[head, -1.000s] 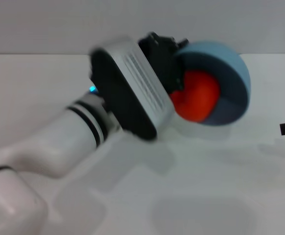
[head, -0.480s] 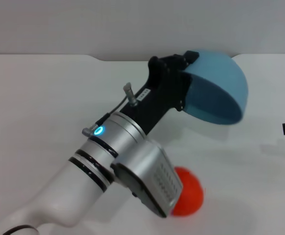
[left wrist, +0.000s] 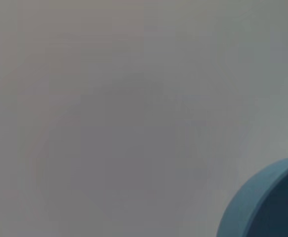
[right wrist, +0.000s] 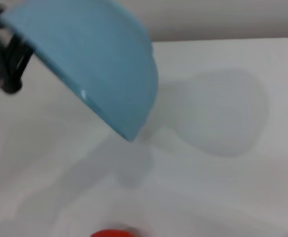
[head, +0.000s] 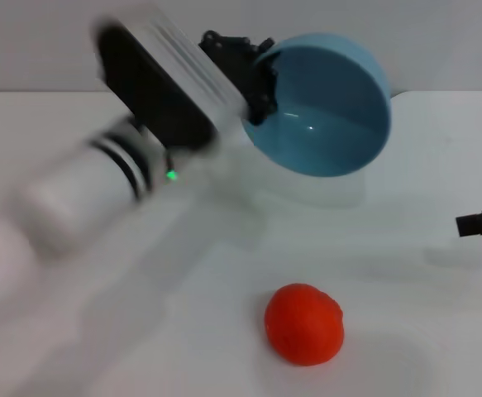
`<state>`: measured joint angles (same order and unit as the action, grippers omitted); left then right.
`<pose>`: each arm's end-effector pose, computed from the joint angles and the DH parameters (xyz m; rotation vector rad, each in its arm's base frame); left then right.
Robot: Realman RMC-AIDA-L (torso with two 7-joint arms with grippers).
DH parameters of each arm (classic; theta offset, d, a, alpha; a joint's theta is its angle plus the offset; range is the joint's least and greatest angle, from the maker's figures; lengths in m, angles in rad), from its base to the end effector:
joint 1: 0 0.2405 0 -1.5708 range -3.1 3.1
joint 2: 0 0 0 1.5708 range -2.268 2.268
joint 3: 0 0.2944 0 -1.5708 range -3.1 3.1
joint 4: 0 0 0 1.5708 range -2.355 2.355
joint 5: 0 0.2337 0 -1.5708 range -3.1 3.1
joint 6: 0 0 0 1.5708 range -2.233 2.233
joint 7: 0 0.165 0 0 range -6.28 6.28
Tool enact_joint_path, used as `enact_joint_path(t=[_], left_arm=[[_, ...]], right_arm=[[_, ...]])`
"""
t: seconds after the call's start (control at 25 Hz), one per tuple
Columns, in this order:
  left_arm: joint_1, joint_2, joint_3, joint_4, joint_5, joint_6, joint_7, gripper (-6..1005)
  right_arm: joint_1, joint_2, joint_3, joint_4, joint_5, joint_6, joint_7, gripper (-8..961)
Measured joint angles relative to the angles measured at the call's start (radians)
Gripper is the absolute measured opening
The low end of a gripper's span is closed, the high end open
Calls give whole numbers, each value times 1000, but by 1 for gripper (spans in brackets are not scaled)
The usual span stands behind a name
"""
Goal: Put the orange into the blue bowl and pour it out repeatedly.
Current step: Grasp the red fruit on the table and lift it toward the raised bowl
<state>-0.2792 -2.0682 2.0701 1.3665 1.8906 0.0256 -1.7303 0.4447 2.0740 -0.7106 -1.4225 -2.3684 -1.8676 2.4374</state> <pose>-0.1370 0.3935 -0.1064 -2.1529 0.0374 -0.3738 0.2838 0.3482 0.0792 -2.4253 1.4480 0.1410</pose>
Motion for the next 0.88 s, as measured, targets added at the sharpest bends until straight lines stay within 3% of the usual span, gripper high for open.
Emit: enact_joint_path(t=[0.08, 0.2, 0.28, 0.44, 0.6, 0.64, 0.88], left_arm=[[-27, 4, -188, 15, -60, 283, -104, -1], [-116, 13, -440, -25, -23, 640, -345, -1], [-208, 16, -636, -88, 115, 911, -534, 0], [-314, 16, -832, -143, 351, 1216, -745, 0], [-341, 16, -870, -91, 545, 1375, -914, 0], [-343, 14, -866, -41, 655, 1448, -1001, 0], [-343, 10, -862, 42, 746, 1559, -1062, -1]], right_arm=[[5, 0, -21, 8, 0, 0, -3, 634], [14, 0, -62, 15, 1, 1, -21, 633], [19, 0, -95, 17, 1, 1, -36, 633], [35, 1, -169, 28, 2, 9, -63, 633], [51, 2, -268, 41, 25, 32, -93, 633], [48, 3, -338, 43, 63, 67, -114, 633], [50, 4, -522, 72, 99, 182, -132, 633]])
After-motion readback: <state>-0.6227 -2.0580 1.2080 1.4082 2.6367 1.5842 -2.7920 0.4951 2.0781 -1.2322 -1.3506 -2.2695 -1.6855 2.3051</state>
